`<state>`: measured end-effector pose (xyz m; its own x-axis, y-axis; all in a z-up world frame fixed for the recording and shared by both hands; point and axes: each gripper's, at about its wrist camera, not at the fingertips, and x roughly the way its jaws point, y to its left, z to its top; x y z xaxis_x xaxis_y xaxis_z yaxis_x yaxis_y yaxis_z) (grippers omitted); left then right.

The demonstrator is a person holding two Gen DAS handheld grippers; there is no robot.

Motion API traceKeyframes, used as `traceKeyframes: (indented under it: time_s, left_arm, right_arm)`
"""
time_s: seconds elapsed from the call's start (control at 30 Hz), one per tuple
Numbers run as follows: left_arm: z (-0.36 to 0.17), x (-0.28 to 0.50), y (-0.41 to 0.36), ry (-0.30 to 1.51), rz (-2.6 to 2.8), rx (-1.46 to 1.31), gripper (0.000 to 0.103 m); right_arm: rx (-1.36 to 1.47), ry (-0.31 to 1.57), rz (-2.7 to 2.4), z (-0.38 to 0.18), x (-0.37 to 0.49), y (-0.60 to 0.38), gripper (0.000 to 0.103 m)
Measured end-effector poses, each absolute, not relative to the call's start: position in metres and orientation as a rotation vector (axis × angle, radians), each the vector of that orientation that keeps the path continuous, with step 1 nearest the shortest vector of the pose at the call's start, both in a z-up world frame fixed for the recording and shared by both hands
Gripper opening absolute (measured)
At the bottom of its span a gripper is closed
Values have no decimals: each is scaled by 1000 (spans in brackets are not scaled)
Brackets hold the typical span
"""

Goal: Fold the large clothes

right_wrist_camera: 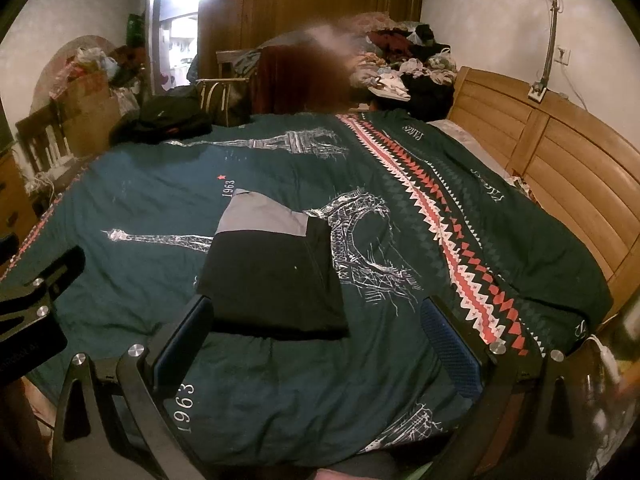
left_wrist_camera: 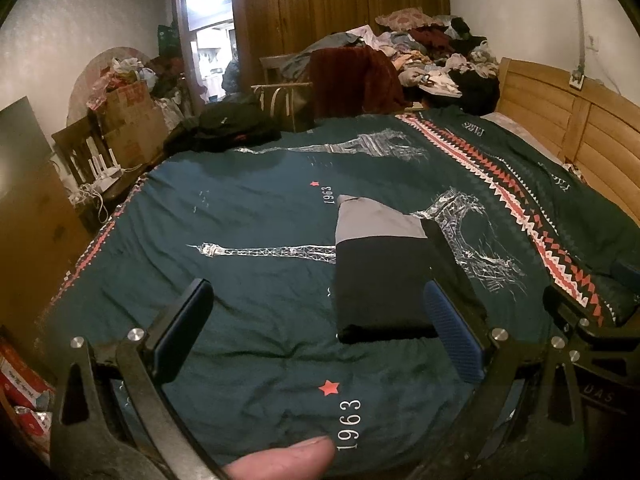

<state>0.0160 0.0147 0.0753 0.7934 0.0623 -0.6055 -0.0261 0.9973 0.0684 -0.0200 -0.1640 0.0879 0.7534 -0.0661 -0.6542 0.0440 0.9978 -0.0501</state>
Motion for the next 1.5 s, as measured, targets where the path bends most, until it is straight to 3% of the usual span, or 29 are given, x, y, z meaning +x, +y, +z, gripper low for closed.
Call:
traceKeyframes:
  time_s: [1.5]
  left_arm:
    - [61, 18, 12, 688, 22, 48, 103]
  right_arm:
    - [-26, 733, -65, 74, -23, -162, 103]
